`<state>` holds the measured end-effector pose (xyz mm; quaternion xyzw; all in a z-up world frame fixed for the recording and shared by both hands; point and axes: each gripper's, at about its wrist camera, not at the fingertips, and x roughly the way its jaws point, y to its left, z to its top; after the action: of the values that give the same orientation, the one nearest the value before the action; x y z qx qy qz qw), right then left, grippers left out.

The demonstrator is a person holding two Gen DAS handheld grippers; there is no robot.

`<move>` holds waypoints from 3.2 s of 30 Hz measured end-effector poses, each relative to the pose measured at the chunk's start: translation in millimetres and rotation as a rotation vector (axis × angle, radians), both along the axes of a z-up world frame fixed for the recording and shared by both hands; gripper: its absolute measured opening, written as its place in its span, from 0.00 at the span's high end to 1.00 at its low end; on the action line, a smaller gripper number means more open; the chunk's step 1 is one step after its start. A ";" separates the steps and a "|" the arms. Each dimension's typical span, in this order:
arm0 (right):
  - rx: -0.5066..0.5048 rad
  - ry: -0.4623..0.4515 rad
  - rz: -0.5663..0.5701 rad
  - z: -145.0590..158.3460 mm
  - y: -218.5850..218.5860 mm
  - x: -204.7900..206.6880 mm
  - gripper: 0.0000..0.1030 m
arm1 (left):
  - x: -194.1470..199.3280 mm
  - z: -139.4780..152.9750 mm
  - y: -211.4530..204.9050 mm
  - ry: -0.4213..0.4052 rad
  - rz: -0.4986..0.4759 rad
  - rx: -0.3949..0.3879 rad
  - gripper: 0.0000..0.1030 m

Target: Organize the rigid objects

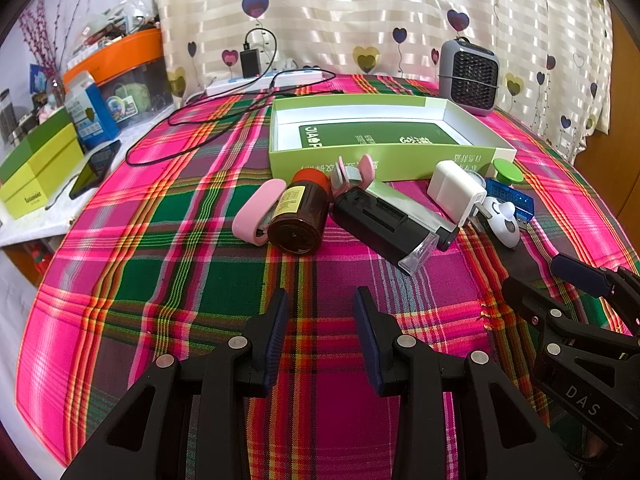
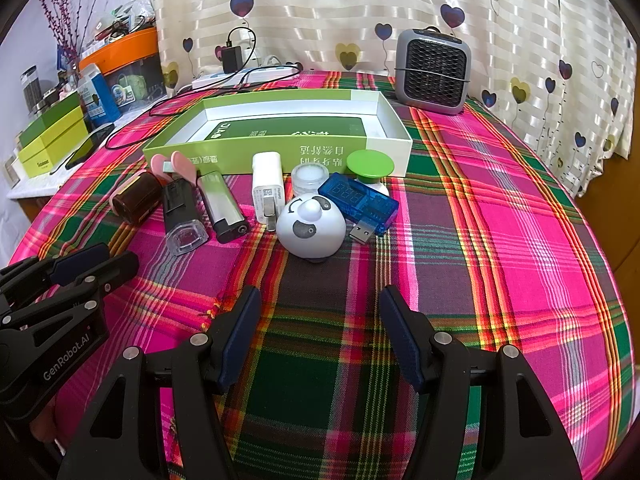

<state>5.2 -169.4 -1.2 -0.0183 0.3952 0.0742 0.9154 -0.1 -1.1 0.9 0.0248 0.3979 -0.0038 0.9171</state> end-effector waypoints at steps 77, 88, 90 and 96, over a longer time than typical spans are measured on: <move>-0.020 0.087 0.075 4.0 0.1 52.6 0.39 | 86.2 6.3 59.6 0.101 -0.167 -0.026 0.68; -0.017 0.087 0.075 4.1 0.6 53.2 0.39 | 87.3 6.5 56.6 0.107 -0.122 -0.029 0.68; -0.017 0.086 0.072 4.3 0.9 53.6 0.41 | 87.2 6.6 56.8 0.108 -0.118 -0.032 0.68; -0.012 0.081 0.068 4.3 -0.2 52.9 0.47 | 86.3 6.8 58.8 0.102 -0.093 -0.031 0.77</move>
<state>58.1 -169.5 3.1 -0.0344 0.4315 0.1036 0.8955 86.2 57.7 7.7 0.0288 0.4422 -0.0541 0.8948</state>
